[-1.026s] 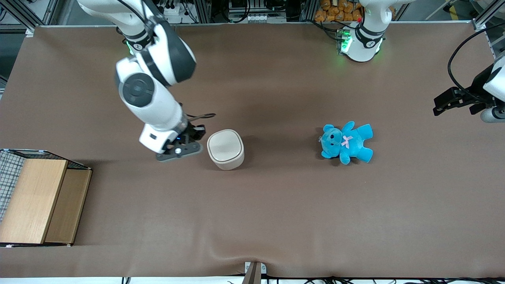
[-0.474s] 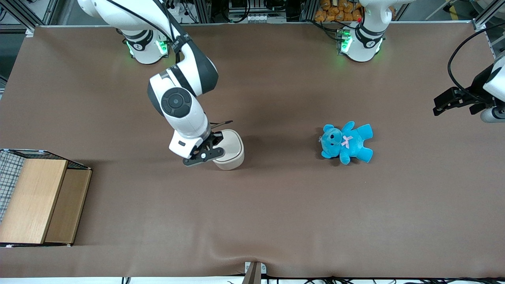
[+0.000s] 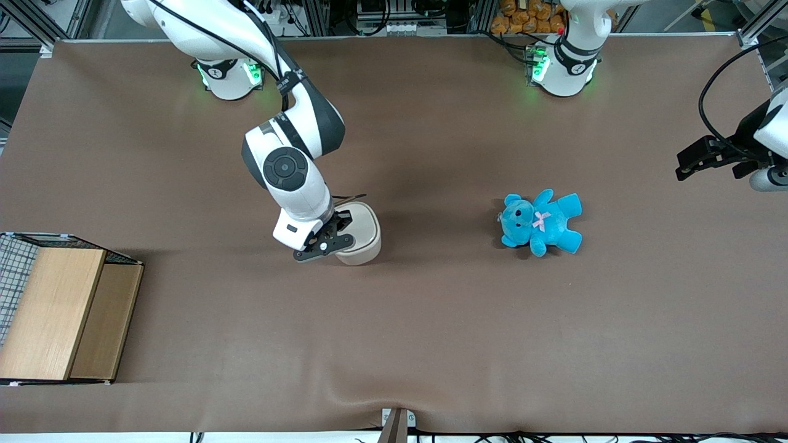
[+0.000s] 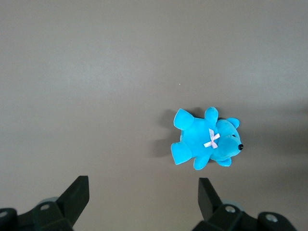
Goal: Open trash can with right arm
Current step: 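Lower the right gripper onto the lid edge and push it open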
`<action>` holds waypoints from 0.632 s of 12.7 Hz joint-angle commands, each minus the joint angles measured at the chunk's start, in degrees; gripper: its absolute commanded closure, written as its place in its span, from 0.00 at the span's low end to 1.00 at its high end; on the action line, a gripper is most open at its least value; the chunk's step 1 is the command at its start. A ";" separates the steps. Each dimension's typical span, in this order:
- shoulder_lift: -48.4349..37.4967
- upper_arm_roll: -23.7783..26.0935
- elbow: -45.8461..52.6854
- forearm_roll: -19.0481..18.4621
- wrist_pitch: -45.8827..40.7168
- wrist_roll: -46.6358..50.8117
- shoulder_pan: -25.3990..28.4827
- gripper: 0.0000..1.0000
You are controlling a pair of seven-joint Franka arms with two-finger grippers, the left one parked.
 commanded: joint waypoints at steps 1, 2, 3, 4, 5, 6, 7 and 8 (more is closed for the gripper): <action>0.34 -0.08 -0.39 -1.10 1.22 1.72 0.80 0.90; 0.69 -0.08 -0.30 -1.10 1.40 2.24 0.89 0.90; 0.96 -0.08 -0.39 -1.45 2.09 2.68 0.89 0.90; 1.14 -0.08 -0.56 -1.97 2.45 3.12 0.89 0.90; 1.40 -0.08 -0.65 -2.07 2.54 3.21 0.98 0.90; 1.49 -0.08 -0.65 -2.33 2.63 3.30 1.06 0.90; 1.66 -0.08 -0.74 -2.68 3.06 3.30 1.24 0.90; 1.75 -0.08 -1.44 -2.77 4.11 3.56 1.24 0.90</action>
